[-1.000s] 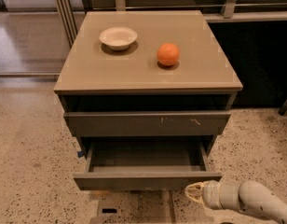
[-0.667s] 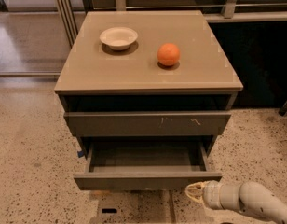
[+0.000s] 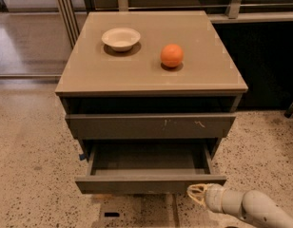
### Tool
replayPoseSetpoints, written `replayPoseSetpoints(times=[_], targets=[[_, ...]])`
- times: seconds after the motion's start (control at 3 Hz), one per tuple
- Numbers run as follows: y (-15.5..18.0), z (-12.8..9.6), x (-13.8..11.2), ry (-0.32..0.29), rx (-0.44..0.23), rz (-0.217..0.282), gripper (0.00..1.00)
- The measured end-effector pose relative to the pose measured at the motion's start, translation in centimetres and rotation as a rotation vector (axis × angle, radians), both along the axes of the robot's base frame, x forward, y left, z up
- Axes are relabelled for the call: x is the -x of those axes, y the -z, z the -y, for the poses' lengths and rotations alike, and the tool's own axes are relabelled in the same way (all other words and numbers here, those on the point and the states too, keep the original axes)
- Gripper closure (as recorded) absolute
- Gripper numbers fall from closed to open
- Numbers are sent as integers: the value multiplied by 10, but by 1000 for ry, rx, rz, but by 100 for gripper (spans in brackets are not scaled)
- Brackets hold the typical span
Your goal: Close middle drawer
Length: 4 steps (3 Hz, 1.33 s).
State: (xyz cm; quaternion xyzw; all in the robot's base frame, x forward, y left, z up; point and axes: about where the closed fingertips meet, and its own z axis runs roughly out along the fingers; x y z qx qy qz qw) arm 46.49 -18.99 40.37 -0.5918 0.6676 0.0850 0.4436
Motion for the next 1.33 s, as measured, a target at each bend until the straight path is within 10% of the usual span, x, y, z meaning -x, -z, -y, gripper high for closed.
replayPoseSetpoints(times=[1.33], targets=[[14, -7, -71, 36, -35, 84, 100]])
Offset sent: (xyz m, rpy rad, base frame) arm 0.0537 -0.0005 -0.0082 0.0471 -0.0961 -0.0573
